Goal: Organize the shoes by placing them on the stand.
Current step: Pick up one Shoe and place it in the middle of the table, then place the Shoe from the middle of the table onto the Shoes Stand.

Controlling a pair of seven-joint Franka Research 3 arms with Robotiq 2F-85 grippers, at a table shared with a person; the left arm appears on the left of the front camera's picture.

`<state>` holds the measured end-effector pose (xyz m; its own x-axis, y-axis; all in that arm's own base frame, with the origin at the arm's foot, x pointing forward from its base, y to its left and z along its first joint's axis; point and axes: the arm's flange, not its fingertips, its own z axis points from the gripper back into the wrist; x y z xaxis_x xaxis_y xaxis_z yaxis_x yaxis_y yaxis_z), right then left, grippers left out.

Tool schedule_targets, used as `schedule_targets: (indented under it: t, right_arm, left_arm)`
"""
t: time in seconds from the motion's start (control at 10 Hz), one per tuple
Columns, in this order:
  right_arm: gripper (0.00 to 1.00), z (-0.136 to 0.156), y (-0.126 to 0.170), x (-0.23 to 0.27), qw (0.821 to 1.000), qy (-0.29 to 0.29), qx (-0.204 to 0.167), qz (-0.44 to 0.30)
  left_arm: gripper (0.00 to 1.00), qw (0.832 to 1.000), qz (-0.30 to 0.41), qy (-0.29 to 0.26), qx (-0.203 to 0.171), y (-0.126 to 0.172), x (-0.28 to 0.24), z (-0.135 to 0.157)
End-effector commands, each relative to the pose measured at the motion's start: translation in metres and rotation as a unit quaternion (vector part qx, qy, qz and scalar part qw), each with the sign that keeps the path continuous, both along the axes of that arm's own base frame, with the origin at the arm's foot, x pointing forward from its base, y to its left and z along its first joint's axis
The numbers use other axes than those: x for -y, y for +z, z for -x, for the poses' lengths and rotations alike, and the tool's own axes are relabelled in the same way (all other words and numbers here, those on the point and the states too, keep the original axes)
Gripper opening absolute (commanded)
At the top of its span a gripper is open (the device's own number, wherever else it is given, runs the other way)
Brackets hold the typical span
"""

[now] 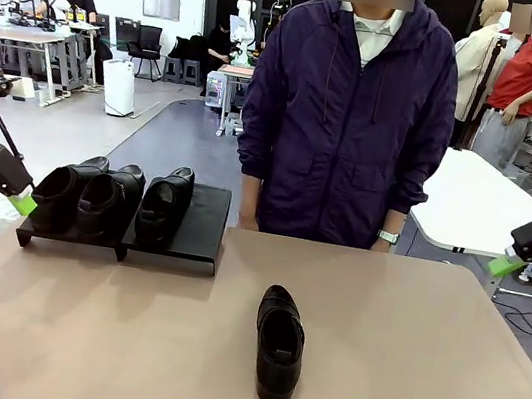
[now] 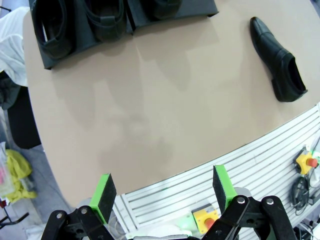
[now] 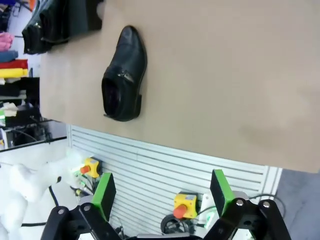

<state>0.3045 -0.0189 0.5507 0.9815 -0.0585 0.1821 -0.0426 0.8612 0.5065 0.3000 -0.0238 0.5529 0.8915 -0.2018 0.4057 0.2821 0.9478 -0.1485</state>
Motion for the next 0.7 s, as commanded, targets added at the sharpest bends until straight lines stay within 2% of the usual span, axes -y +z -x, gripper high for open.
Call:
schedule_targets:
  t: [0.0, 0.6]
  right_arm:
    - [1.0, -0.0061, 0.0055, -0.0037, 0.999, 0.024, -0.017, -0.02]
    - [1.0, -0.0061, 0.0055, -0.0037, 0.999, 0.024, -0.017, -0.02]
  left_arm:
    - [1.0, 1.0, -0.004, -0.007, -0.003, 0.0021, -0.0024, -0.0005]
    - [1.0, 1.0, -0.004, -0.007, -0.003, 0.0021, -0.0024, -0.0005]
